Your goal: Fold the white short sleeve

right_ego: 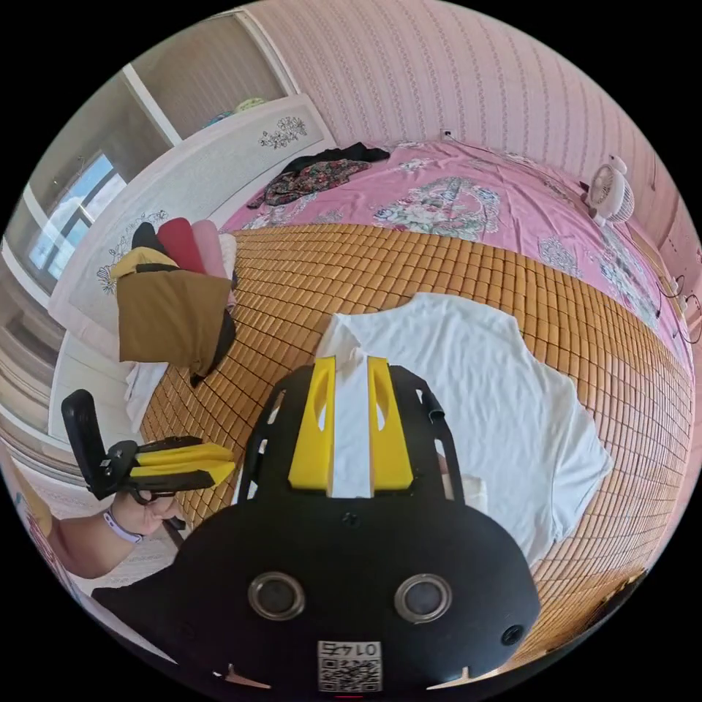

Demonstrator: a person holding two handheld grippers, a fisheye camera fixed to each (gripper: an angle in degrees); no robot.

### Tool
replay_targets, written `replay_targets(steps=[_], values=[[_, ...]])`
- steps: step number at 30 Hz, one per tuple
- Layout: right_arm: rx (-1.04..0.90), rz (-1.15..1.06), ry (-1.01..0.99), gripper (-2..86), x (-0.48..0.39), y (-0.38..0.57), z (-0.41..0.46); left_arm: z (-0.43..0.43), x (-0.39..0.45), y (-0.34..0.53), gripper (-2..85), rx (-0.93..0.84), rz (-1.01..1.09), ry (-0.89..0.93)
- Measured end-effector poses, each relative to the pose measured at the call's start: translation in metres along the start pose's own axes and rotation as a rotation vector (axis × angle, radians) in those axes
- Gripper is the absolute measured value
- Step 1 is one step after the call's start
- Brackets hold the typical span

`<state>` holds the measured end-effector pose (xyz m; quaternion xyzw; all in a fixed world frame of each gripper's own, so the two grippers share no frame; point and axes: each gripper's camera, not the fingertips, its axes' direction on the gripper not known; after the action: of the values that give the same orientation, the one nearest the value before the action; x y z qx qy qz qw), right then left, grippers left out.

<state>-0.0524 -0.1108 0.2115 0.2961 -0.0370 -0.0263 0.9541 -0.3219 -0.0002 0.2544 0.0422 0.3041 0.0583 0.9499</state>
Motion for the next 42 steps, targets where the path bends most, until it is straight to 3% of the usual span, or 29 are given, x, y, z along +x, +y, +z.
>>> replay_targets(steps=[3,14,19,25,29,34,42], values=[[-0.120,0.018,0.018,9.0,0.023,0.008,0.007,0.010,0.002,0.005,3.4,-0.071,0.025,-0.060],[-0.118,-0.250,-0.037,8.0,-0.015,-0.073,0.068,0.045,0.005,-0.034,5.2,-0.114,0.113,-0.260],[-0.268,-0.245,-0.027,1.7,-0.023,-0.094,0.104,0.079,0.006,-0.054,2.5,-0.199,0.141,-0.273],[-0.207,-0.292,0.018,1.8,-0.023,-0.090,0.088,0.082,0.012,-0.059,-0.3,-0.187,0.134,-0.362],[-0.075,-0.235,0.018,5.2,-0.008,-0.089,0.048,0.075,-0.006,-0.059,3.5,-0.197,-0.018,-0.279],[0.132,-0.094,0.054,6.4,0.041,-0.037,-0.035,0.052,0.011,-0.070,3.8,-0.158,0.042,-0.316],[-0.016,0.345,0.301,7.0,0.154,0.119,-0.091,0.083,0.077,-0.130,3.3,-0.177,0.228,-0.176]])
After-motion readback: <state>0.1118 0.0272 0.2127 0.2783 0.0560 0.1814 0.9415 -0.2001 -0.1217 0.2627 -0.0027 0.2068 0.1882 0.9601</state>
